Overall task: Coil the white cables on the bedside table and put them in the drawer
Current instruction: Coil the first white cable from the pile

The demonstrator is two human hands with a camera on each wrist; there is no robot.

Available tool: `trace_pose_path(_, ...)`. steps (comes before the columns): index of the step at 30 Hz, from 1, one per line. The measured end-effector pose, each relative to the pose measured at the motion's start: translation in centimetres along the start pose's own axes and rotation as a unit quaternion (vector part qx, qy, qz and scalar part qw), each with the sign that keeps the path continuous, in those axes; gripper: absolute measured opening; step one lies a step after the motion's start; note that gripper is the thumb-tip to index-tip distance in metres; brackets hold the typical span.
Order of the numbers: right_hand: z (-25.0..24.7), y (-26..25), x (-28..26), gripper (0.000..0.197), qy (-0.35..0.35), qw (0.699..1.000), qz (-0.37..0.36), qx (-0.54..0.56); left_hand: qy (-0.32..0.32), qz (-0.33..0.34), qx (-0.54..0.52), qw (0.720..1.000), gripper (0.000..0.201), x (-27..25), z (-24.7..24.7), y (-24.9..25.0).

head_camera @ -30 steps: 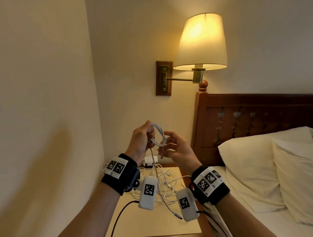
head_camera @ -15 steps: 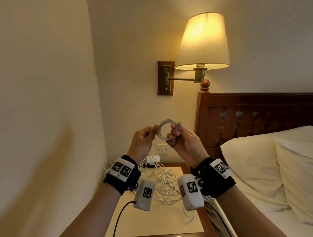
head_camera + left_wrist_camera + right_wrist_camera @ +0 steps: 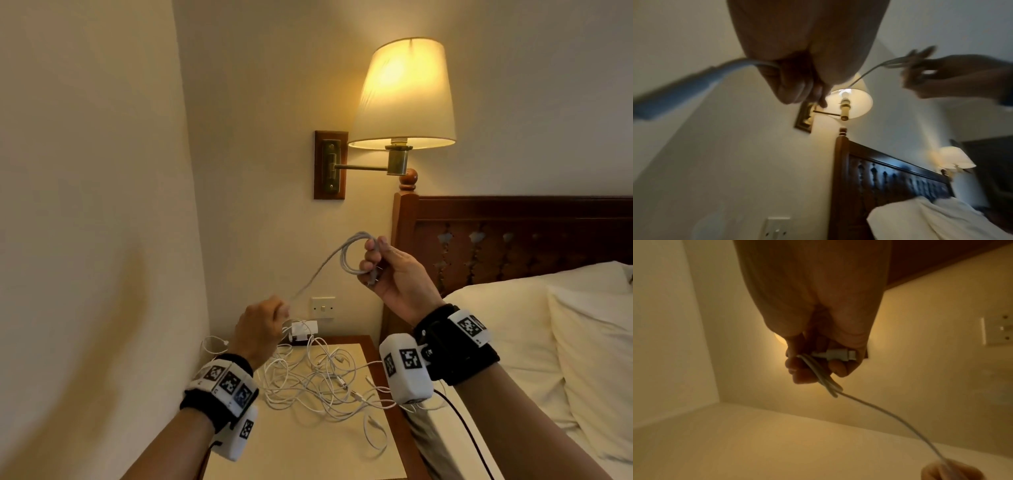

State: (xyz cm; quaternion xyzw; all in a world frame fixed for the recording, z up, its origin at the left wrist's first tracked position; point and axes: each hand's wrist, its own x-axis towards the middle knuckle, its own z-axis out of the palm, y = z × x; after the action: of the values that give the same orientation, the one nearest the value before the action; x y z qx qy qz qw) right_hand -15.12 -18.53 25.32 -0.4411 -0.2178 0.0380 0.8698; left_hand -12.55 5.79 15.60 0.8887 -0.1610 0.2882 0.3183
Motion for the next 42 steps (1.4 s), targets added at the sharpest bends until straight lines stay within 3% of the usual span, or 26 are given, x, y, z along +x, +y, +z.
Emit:
trace_pose_path(2,0.4,0.4,0.1,0.026,-0.002,0.996,-0.022,-0.086,-0.094,0.077,0.076,0.99,0.032,-0.6,-0.2,2.9)
trace_pose_path(4,0.7,0.7,0.1,0.027,0.001,0.977,-0.053,-0.208,-0.109,0.171,0.08,0.976,0.031,-0.7,-1.4,5.6)
trace_pose_path(7,0.8,1.0,0.0,0.029,-0.003,0.937,-0.085,-0.339,-0.05,0.241,0.024,0.969,0.033,0.0,-3.6,7.7)
trace_pose_path(13,1.0,1.6,-0.5,0.031,-0.034,0.887,-0.083,-0.453,0.062,0.27,-0.002,0.961,0.025,2.2,-4.7,8.7)
trace_pose_path(18,1.5,1.8,-0.7,0.032,-0.074,0.916,-0.009,-0.393,0.12,0.242,0.009,0.963,0.028,2.9,-4.1,7.9)
trace_pose_path(22,1.8,1.7,-0.8,0.031,-0.111,0.952,0.067,-0.277,0.112,0.173,-0.054,0.977,0.042,3.4,-3.4,6.9)
trace_pose_path(26,1.6,1.4,-0.7,0.029,-0.094,0.987,0.091,-0.098,0.084,0.159,-0.133,0.975,0.029,3.1,-2.7,5.6)
trace_pose_path(30,1.4,0.9,-0.3,0.031,-0.062,0.991,0.094,-0.065,0.05,0.107,-0.132,0.984,0.012,2.2,-1.7,3.6)
trace_pose_path(34,1.2,1.5,0.0,0.033,-0.047,0.992,0.107,-0.045,0.039,0.061,-0.103,0.992,0.01,2.1,-1.1,3.1)
trace_pose_path(36,1.2,1.7,0.1,0.034,-0.042,0.992,0.111,-0.043,0.046,0.02,-0.142,0.989,0.012,2.3,-1.3,3.7)
trace_pose_path(38,1.3,1.8,0.2,0.034,-0.042,0.992,0.114,-0.043,0.04,-0.046,-0.251,0.966,0.014,2.5,-1.9,4.9)
trace_pose_path(42,1.4,1.7,0.3,0.033,-0.036,0.992,0.115,-0.044,0.0,-0.171,-0.484,0.858,0.013,2.7,-2.8,7.0)
